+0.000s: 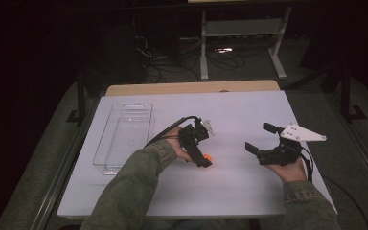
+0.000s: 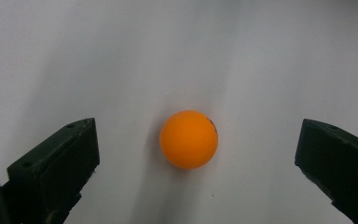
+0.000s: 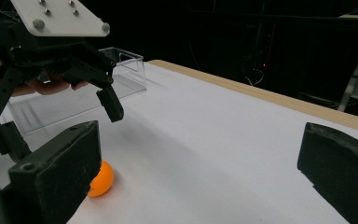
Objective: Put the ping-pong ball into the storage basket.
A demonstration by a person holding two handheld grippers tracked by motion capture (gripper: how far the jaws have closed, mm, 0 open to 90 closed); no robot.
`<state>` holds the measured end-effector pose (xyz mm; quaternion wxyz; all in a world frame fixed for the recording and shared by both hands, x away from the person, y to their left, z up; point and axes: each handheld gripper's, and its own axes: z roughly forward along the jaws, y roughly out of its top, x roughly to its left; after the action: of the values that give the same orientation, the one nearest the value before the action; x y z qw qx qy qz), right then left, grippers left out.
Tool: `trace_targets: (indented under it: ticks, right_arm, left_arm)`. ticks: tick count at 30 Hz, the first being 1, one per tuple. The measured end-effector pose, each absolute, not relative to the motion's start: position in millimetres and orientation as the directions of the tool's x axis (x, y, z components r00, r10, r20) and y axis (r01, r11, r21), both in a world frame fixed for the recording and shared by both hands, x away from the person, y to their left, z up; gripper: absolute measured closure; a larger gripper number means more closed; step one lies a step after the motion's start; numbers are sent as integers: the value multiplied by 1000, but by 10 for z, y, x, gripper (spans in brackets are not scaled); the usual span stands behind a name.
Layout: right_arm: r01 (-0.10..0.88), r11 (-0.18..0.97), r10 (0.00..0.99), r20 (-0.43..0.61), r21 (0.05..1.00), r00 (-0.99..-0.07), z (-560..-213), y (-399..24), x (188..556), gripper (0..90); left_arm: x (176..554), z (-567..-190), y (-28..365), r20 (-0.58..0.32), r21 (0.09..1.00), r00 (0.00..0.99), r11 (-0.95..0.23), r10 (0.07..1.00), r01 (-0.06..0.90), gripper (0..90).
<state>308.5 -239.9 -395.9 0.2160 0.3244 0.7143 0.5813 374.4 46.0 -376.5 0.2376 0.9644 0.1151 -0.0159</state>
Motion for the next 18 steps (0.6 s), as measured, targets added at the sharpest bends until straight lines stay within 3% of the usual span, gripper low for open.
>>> trace_targets:
  ticks: [18]
  right_arm:
    - [213, 115, 713, 69, 970, -698, -3961, -2397, 3088, 0]
  left_arm:
    - [3772, -3876, 395, -82, 402, 976, -889, 203, 219, 25]
